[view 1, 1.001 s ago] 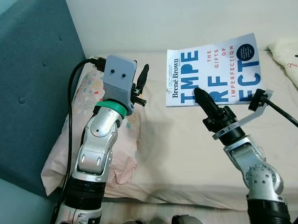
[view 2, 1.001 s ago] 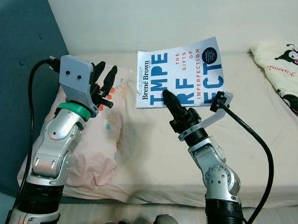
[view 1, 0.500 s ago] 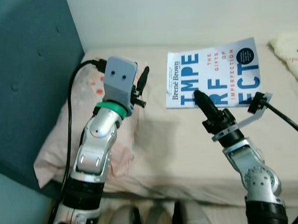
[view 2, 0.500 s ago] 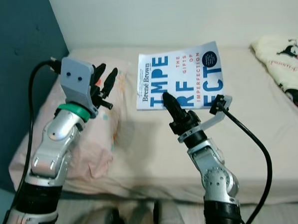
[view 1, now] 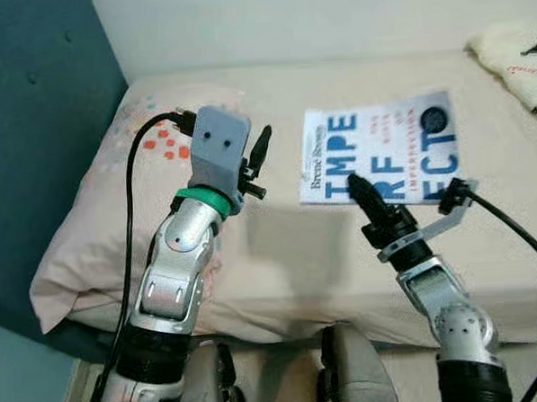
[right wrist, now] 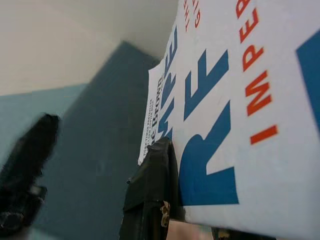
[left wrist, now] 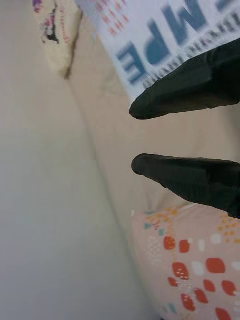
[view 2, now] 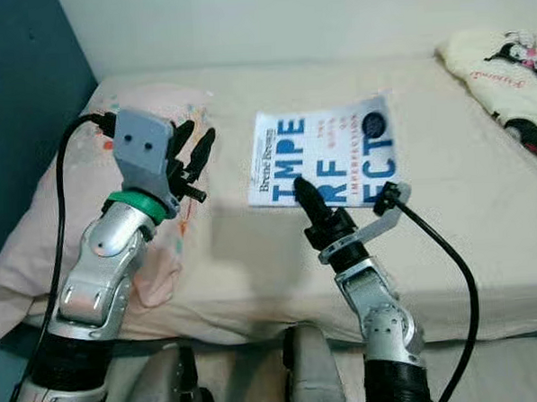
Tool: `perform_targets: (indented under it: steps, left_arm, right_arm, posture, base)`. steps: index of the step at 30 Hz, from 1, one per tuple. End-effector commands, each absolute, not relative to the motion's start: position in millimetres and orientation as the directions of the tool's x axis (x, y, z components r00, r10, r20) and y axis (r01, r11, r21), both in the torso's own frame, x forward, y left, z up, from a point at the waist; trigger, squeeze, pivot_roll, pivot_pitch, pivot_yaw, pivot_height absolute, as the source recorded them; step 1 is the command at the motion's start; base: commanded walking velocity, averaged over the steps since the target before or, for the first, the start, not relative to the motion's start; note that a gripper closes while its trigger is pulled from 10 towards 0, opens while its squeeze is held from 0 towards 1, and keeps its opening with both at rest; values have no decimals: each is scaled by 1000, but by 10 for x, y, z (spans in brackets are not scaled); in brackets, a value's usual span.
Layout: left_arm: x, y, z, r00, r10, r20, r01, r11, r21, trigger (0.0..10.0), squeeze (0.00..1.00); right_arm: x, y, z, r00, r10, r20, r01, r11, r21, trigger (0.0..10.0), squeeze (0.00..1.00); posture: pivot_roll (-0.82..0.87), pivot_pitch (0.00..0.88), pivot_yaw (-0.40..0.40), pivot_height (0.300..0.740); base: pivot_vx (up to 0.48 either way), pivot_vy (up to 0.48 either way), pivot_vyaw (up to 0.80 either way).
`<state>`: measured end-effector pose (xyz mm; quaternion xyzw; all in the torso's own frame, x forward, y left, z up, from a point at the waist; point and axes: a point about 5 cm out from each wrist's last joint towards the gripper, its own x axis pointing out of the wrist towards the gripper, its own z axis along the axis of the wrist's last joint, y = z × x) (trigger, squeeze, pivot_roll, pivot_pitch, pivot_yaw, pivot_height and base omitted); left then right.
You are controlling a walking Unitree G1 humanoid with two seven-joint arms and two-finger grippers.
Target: Clean up the room
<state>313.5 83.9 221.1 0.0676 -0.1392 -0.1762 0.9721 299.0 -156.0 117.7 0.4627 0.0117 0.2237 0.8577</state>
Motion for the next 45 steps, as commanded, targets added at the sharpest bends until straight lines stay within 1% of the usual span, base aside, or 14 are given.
perform_targets:
  steps: [1, 7, 11, 16, 21, 23, 24, 29, 31, 33, 37, 40, 44, 45]
  left_arm:
    - [3088, 880, 2174, 907, -360, 221, 321, 927, 193, 10000, 0]
    - [2982, 991, 2113, 922, -341, 184, 299, 928, 221, 10000, 0]
    - [2908, 1056, 2134, 928, -326, 179, 282, 931, 231, 10000, 0]
    - [2870, 1088, 2165, 930, -320, 182, 272, 930, 249, 10000, 0]
    - [2765, 1115, 2278, 927, -323, 191, 266, 925, 272, 10000, 0]
    - [2752, 1120, 2302, 927, -320, 193, 263, 926, 272, 10000, 0]
    - [2716, 1134, 2353, 928, -317, 196, 260, 927, 271, 10000, 0]
    - [2680, 1155, 2385, 930, -314, 193, 256, 927, 273, 10000, 0]
    - [2648, 1165, 2412, 931, -313, 187, 256, 926, 277, 10000, 0]
    - [2641, 1166, 2418, 931, -313, 186, 256, 926, 278, 10000, 0]
    - [2611, 1148, 2468, 932, -314, 183, 258, 927, 273, 10000, 0]
    - [2606, 1140, 2475, 932, -314, 182, 259, 927, 270, 10000, 0]
    - [2584, 1114, 2482, 932, -313, 180, 262, 930, 259, 10000, 0]
    - [2584, 1114, 2482, 932, -313, 180, 262, 930, 259, 10000, 0]
  right_arm:
    - [3035, -1430, 1161, 863, 471, 181, -410, 443, 797, 10000, 0]
    - [3112, -1272, 1016, 809, 576, 116, -409, 411, 815, 10000, 0]
    - [3164, -1264, 984, 801, 592, 95, -413, 429, 803, 10000, 0]
    - [3218, -1274, 968, 797, 597, 85, -414, 439, 797, 10000, 0]
    - [3345, -1214, 1038, 763, 627, 155, -485, 398, 779, 10000, 0]
    - [3389, -1222, 1071, 772, 608, 184, -488, 383, 784, 10000, 0]
    - [3476, -1233, 1081, 809, 555, 194, -455, 382, 804, 10000, 0]
    - [3525, -1184, 1051, 836, 518, 180, -410, 372, 833, 10000, 0]
    - [3541, -1060, 988, 853, 502, 142, -354, 356, 865, 10000, 0]
    - [3542, -1030, 973, 856, 500, 132, -341, 353, 871, 10000, 0]
    - [3490, -713, 849, 844, 536, 35, -252, 338, 907, 10000, 0]
    - [3491, -684, 839, 851, 524, 27, -226, 321, 920, 10000, 0]
    - [3504, -648, 789, 887, 460, -53, -115, 330, 937, 10000, 0]
    - [3504, -648, 789, 887, 460, -53, -115, 330, 937, 10000, 0]
  posture:
    - [-2, 121, 99, 606]
    - [36, 186, 99, 606]
    - [59, 238, 99, 606]
    - [76, 271, 100, 606]
    - [119, 326, 99, 606]
    - [132, 337, 100, 606]
    - [151, 352, 105, 606]
    - [174, 365, 112, 606]
    - [188, 375, 115, 606]
    - [188, 375, 115, 606]
    - [198, 384, 109, 606]
    - [200, 386, 107, 606]
    - [207, 385, 104, 606]
    - [207, 385, 104, 606]
  base:
    - [0, 0, 0]
    - [0, 0, 0]
    - [0, 0, 0]
    - [0, 0, 0]
    - [0, 0, 0]
    - [0, 0, 0]
    - [0, 0, 0]
    - [0, 0, 0]
    - [0, 0, 0]
    - [0, 0, 0]
    - [0, 0, 0]
    - [0, 0, 0]
    - [0, 0, 0]
    - [0, 0, 0]
